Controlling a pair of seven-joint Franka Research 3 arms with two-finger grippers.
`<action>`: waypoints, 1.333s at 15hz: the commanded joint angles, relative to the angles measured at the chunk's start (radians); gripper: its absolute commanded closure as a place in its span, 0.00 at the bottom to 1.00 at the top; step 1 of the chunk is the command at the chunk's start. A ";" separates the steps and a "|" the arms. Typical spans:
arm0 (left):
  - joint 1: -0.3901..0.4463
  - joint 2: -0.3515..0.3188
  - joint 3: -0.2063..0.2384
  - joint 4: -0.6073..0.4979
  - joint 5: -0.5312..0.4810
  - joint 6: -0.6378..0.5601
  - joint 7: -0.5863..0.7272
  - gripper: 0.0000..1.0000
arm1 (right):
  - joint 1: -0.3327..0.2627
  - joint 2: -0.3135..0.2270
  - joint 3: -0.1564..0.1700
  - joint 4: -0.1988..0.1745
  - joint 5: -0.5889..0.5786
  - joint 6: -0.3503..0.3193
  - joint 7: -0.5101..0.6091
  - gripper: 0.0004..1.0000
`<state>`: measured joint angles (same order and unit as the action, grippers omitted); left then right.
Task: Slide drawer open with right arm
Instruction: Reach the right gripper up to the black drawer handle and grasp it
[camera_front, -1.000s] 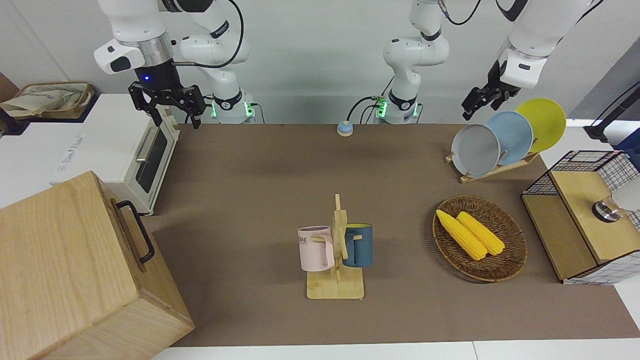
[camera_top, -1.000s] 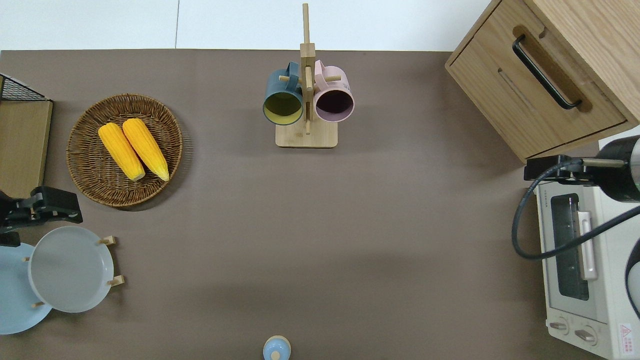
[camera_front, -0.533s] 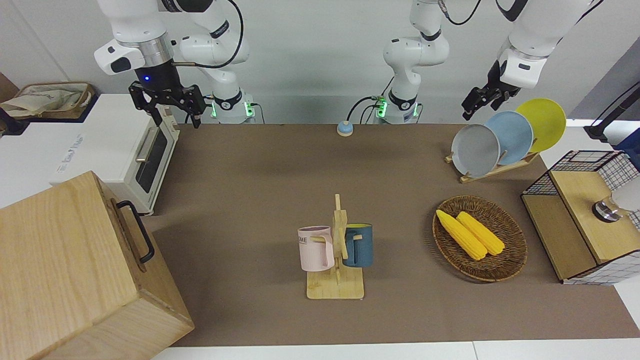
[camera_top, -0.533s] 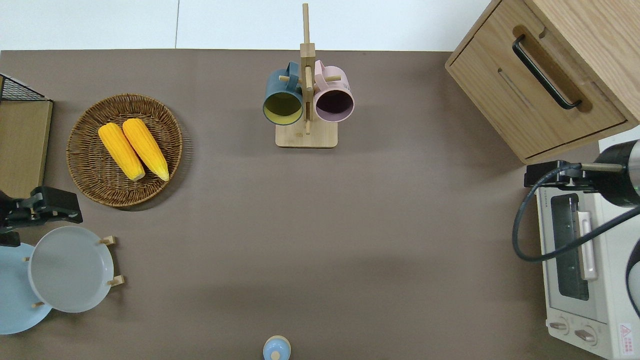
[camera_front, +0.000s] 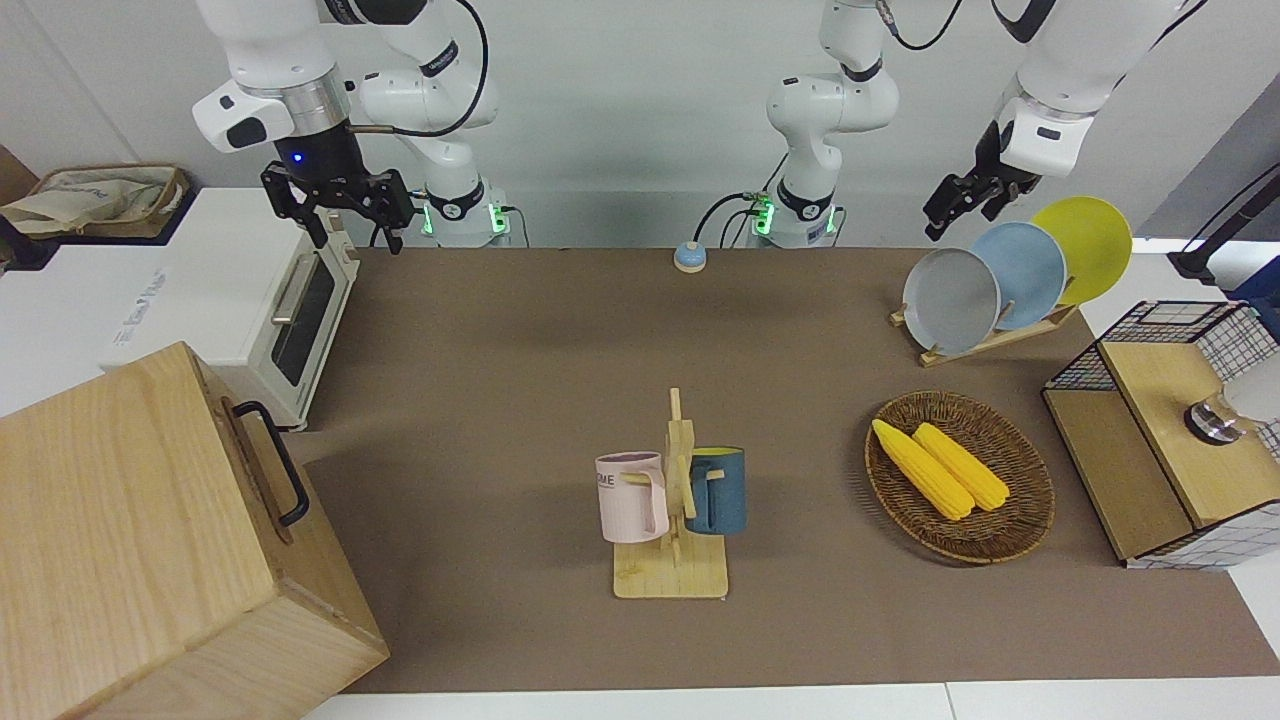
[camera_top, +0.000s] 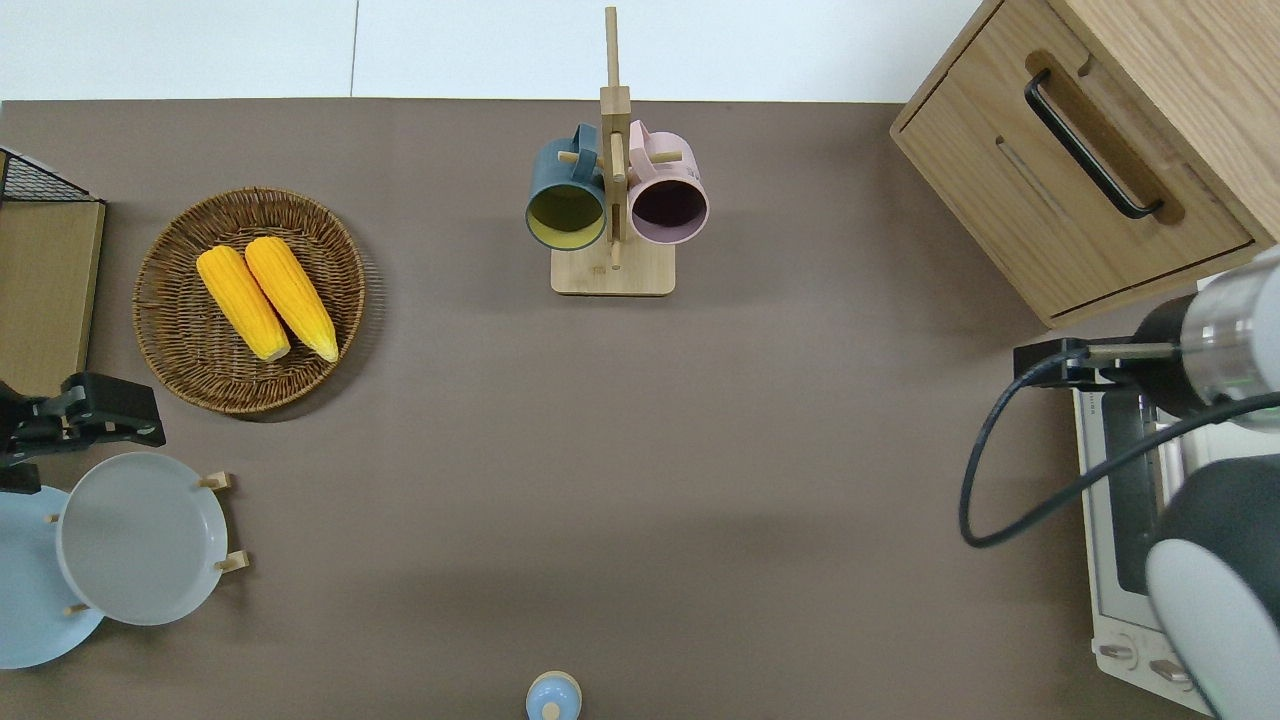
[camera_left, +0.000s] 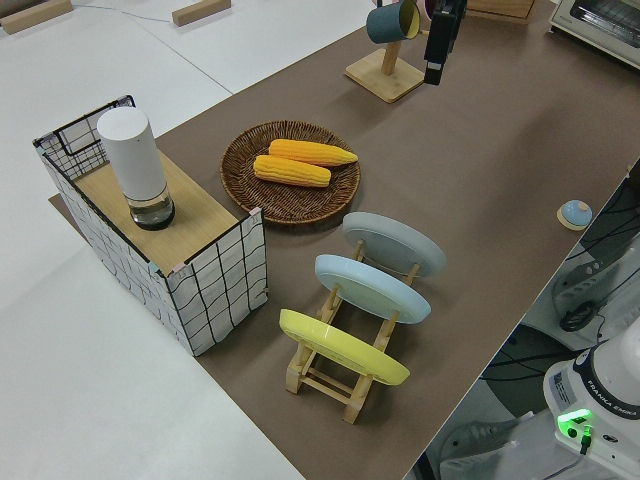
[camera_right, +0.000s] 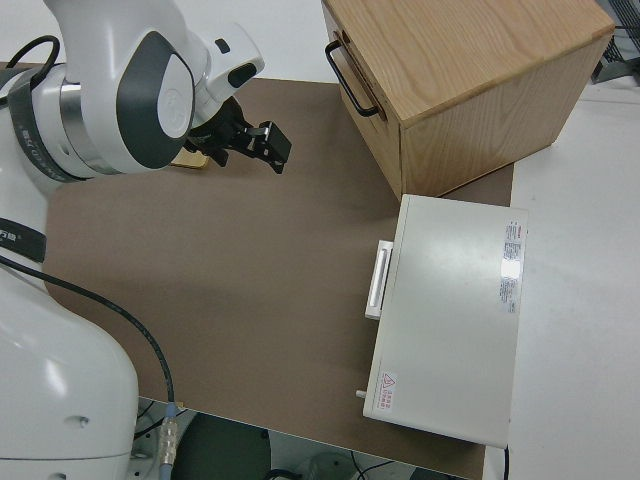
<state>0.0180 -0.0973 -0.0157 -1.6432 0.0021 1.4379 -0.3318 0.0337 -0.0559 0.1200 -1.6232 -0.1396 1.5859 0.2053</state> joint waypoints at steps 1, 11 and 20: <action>-0.004 -0.009 0.005 0.000 -0.004 -0.002 0.010 0.01 | -0.003 0.039 0.093 -0.001 -0.162 -0.033 0.019 0.02; -0.004 -0.009 0.005 0.000 -0.004 -0.002 0.010 0.01 | 0.063 0.169 0.208 -0.038 -0.670 -0.084 0.025 0.02; -0.004 -0.009 0.005 0.000 -0.004 -0.002 0.010 0.01 | 0.158 0.306 0.208 -0.055 -1.024 -0.115 0.051 0.02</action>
<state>0.0180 -0.0973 -0.0157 -1.6432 0.0021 1.4379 -0.3318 0.1743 0.2044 0.3235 -1.6709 -1.0446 1.4915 0.2190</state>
